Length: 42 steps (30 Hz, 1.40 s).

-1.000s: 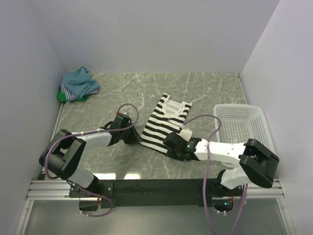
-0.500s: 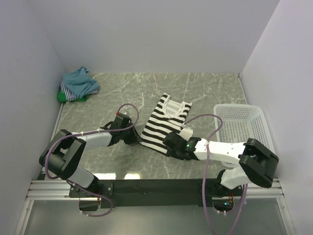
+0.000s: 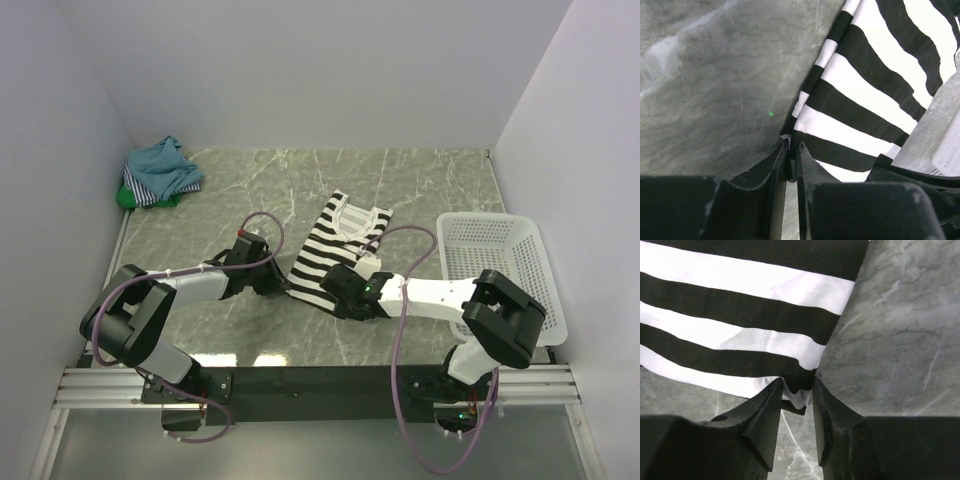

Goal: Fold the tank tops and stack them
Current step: Fold the tank top

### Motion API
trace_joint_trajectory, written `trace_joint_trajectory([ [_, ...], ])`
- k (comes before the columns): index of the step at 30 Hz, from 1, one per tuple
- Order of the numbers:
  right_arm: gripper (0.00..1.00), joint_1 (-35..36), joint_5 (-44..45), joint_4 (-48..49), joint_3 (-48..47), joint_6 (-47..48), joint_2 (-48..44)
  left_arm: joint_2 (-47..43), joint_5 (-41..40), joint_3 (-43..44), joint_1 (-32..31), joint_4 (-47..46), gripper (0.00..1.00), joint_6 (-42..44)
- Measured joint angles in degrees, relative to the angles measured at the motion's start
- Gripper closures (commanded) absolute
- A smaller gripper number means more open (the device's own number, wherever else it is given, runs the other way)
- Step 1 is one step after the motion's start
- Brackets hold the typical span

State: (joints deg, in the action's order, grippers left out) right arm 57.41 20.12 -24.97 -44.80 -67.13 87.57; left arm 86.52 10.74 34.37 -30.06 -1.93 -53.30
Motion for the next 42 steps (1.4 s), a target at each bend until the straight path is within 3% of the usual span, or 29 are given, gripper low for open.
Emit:
trace_joint_trajectory([
  [3,0.73,0.2,0.0,0.0,-0.3,0.7,0.5,0.0,0.1,-0.2,0.0,-0.5,0.85,0.0],
  [4,0.81,0.2,0.0,0.0,-0.3,0.7,0.6,0.0,0.2,-0.3,0.0,-0.6,0.86,0.0],
  [5,0.99,0.2,0.0,0.2,-0.3,0.8,0.7,0.0,0.2,-0.3,-0.1,-0.8,0.87,0.0],
  [6,1.00,0.3,0.0,0.5,-0.3,1.0,0.8,0.0,0.3,-0.4,-0.1,-0.9,0.91,0.0],
  [9,1.00,0.4,-0.1,0.9,-0.3,1.0,0.8,0.0,0.4,-0.4,-0.3,-1.1,0.99,-0.2],
  [19,1.00,3.1,-6.5,-2.3,2.2,7.1,-6.2,-8.1,-0.5,-5.7,-4.4,3.9,0.99,-3.6],
  [24,1.00,11.2,-10.6,-2.9,2.0,8.6,-7.6,-20.4,-4.7,-9.1,-7.6,15.6,0.99,-8.1],
  [30,1.00,19.7,-14.8,-1.6,0.9,8.3,-8.4,-44.7,-11.3,-9.8,-11.1,30.3,0.99,-15.1],
  [33,1.00,21.7,-16.1,-1.7,-3.0,8.3,-9.0,-52.6,-14.8,-7.5,-11.6,37.7,0.99,-16.6],
  [36,1.00,22.1,-17.0,-2.4,-7.7,8.9,-9.1,-52.0,-18.4,-3.2,-11.6,41.9,0.99,-16.4],
  [42,1.00,19.6,-17.7,-4.1,-11.8,9.9,-9.5,-41.8,-22.0,5.9,-11.6,42.8,0.99,-13.3],
])
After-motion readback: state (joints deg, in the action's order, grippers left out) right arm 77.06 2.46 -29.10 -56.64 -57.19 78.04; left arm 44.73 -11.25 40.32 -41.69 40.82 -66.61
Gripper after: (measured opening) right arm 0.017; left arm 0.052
